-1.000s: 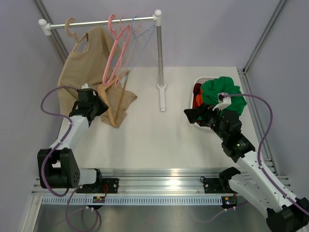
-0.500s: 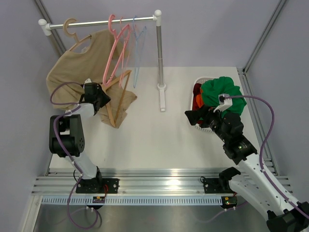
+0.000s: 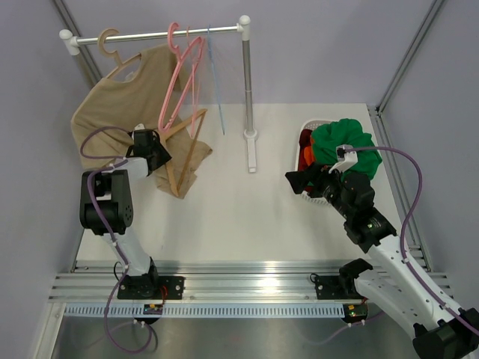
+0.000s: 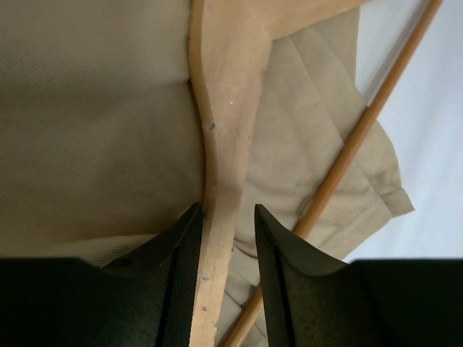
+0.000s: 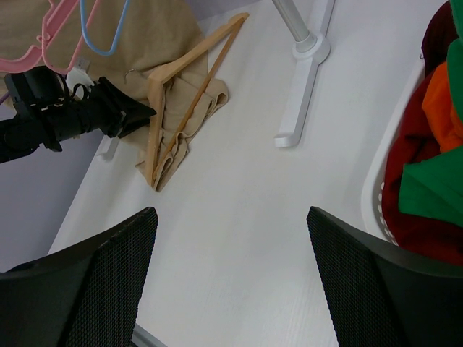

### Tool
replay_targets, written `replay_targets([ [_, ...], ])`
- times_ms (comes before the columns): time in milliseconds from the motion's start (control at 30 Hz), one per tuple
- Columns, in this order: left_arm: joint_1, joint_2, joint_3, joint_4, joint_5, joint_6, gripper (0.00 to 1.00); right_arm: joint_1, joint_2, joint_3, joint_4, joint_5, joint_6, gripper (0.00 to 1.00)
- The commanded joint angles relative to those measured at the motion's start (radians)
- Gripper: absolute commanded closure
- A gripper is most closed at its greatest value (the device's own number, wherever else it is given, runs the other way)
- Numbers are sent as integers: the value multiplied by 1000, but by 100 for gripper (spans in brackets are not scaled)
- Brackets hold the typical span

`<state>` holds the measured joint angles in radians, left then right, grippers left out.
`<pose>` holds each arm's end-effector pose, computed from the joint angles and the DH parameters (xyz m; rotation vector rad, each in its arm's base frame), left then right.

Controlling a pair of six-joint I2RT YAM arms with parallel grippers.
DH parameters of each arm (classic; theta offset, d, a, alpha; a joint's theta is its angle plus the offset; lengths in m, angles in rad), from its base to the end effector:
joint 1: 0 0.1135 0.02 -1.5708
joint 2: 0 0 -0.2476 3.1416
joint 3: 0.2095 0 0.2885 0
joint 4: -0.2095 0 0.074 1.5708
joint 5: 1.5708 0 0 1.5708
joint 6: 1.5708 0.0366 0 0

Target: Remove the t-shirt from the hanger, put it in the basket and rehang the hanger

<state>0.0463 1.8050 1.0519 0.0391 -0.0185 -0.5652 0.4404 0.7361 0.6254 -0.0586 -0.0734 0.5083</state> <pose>0.4075 0.0196 0.1327 -0.7007 2.1877 -0.2486 0.2092 0.1016 0.2896 0.0054 1.8010 0.7524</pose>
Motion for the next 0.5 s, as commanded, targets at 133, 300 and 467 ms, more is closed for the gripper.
replay_targets([
  [133,6,10,33,-31,-44,-9,58,14,-9,36,-6,-31,-19,9],
  [300,6,56,31,-5,32,-24,54,15,-17,37,-10,-28,-19,8],
  [467,4,67,10,69,91,-39,59,15,-11,37,-7,-28,-17,9],
])
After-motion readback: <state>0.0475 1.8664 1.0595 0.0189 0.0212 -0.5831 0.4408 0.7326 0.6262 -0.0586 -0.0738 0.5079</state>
